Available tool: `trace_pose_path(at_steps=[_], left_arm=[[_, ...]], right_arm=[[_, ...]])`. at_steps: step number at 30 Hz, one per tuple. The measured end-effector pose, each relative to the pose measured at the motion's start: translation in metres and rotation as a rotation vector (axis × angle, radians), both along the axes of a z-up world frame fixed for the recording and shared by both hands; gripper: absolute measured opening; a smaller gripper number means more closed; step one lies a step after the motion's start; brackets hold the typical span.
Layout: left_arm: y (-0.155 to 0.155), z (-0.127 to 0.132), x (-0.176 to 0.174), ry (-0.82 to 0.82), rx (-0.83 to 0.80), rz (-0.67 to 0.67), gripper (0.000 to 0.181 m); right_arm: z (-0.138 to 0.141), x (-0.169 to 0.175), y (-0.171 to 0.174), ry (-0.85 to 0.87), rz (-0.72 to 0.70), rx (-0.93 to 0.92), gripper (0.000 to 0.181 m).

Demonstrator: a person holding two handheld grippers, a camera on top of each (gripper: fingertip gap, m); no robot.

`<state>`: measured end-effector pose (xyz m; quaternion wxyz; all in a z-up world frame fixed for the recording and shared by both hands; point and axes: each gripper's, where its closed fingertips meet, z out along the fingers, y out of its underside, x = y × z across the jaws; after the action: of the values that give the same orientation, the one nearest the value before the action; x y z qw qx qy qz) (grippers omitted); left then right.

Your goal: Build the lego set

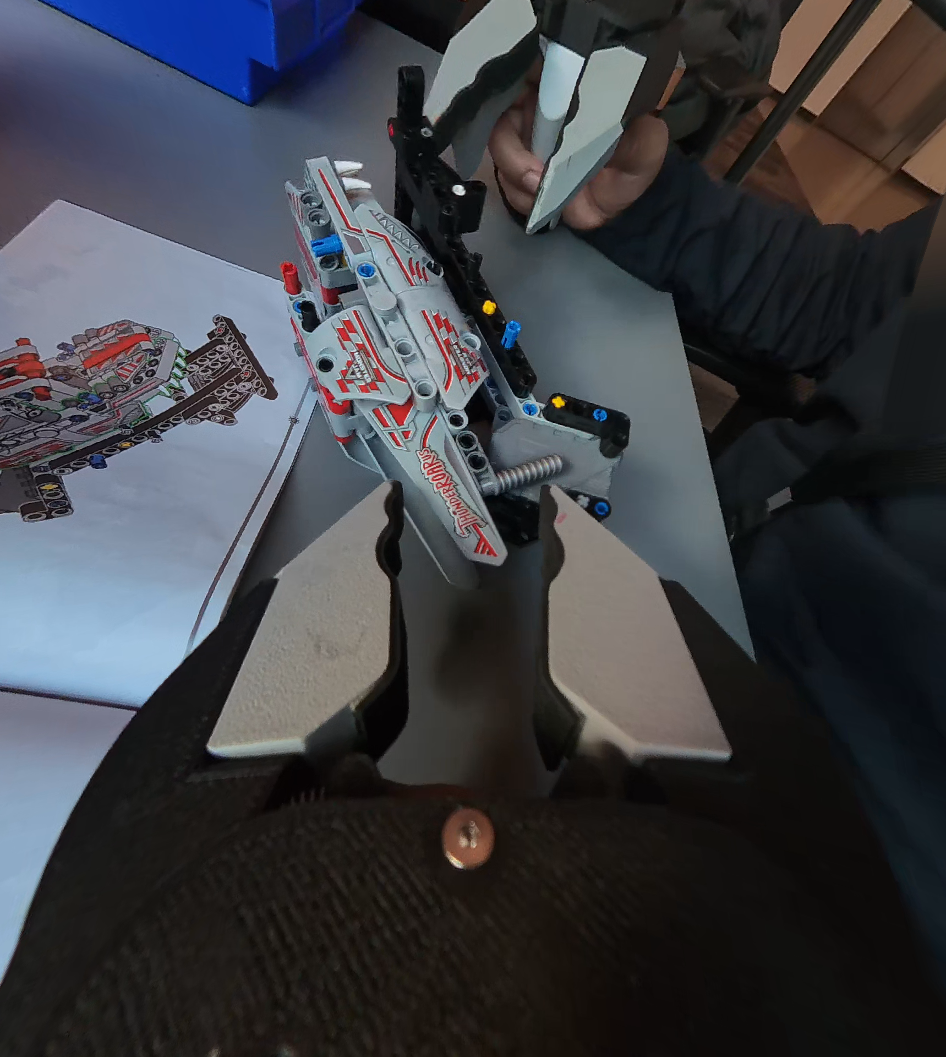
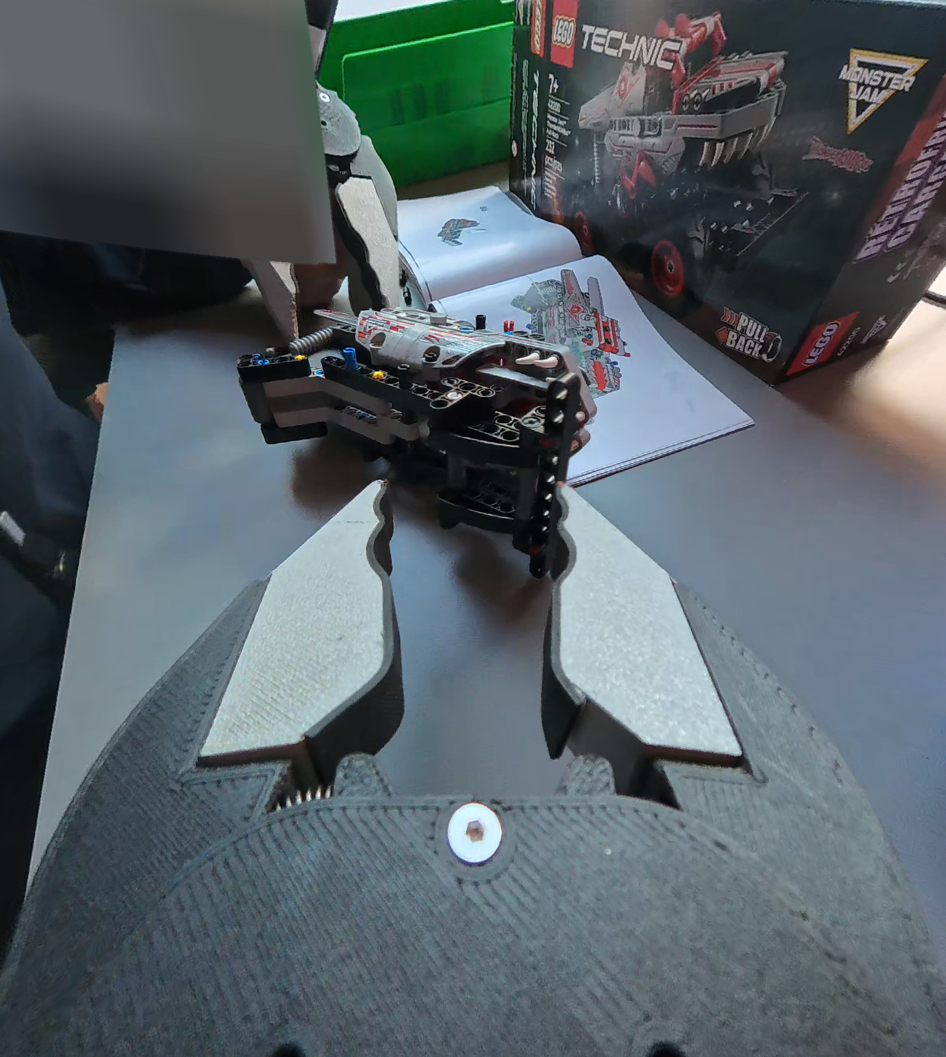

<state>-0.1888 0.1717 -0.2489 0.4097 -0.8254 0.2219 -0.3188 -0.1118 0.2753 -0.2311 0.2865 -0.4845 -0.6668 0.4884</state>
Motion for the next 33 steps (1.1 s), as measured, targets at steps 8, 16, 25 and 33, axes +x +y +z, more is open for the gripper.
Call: trace_pose_path(at_steps=[8, 16, 25, 33], left_arm=[[-0.001, 0.002, 0.000, -0.024, -0.001, -0.003, 0.036], [0.002, 0.003, -0.004, -0.037, -0.005, 0.027, 0.024], [0.005, 0.003, -0.008, -0.019, 0.005, 0.063, 0.021], [0.008, 0.004, -0.009, -0.002, 0.031, 0.073, 0.020]], right_arm=[[0.002, 0.001, 0.001, 0.010, 0.000, -0.024, 0.052], [0.004, 0.000, 0.004, 0.021, -0.021, -0.027, 0.054], [0.004, -0.001, 0.007, 0.016, -0.033, -0.050, 0.055], [0.001, -0.001, 0.004, -0.007, -0.015, -0.039, 0.054]])
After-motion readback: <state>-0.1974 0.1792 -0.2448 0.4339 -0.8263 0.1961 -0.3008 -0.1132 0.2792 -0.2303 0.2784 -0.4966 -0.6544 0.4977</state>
